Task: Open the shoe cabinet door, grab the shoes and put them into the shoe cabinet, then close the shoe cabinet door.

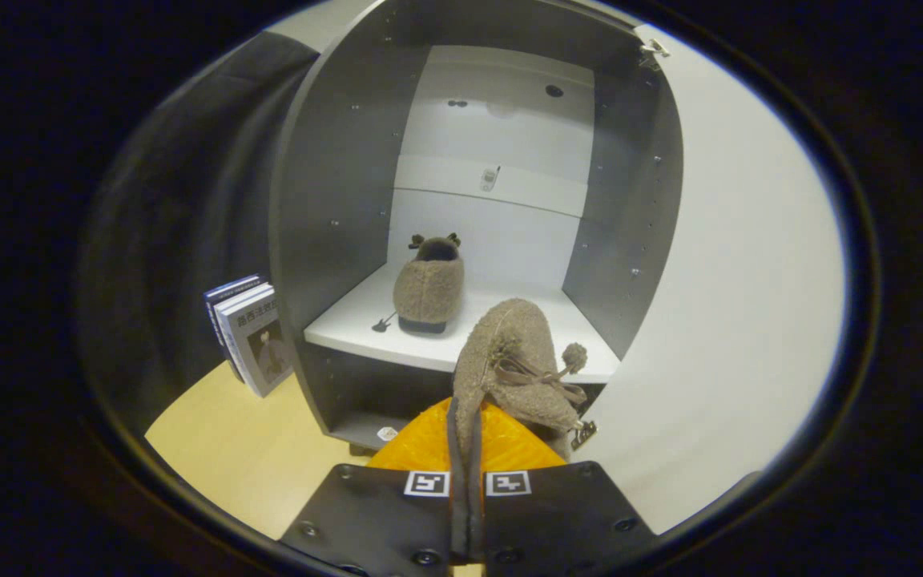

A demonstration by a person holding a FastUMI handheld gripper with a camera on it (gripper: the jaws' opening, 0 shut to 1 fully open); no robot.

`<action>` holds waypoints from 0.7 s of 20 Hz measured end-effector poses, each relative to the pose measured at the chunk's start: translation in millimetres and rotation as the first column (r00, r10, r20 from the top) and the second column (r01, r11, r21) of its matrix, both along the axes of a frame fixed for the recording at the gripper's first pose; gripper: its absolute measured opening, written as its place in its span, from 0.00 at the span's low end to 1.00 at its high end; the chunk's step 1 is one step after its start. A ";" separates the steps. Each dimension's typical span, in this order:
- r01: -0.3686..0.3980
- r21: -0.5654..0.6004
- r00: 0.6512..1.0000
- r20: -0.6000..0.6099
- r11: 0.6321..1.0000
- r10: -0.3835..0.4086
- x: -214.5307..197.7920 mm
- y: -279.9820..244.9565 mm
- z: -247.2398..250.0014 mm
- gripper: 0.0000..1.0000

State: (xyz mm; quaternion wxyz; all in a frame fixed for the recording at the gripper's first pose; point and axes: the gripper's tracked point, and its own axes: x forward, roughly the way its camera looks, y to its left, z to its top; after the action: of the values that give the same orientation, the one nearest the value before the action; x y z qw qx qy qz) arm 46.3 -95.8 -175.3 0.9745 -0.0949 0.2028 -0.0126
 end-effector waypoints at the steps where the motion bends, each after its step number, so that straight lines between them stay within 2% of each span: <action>1: -0.008 0.002 1.000 0.003 1.000 0.008 8.7 1.7 2.8 0.03; 10: -0.001 -0.047 1.000 0.021 0.999 0.003 76.2 -17.4 28.0 0.02; 14: -0.022 -0.097 1.000 0.013 0.995 0.023 107.7 -25.2 35.1 0.03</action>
State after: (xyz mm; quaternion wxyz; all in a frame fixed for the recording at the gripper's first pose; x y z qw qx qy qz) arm 154.0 -121.0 -140.2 0.9702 -0.1444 0.1942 -0.0121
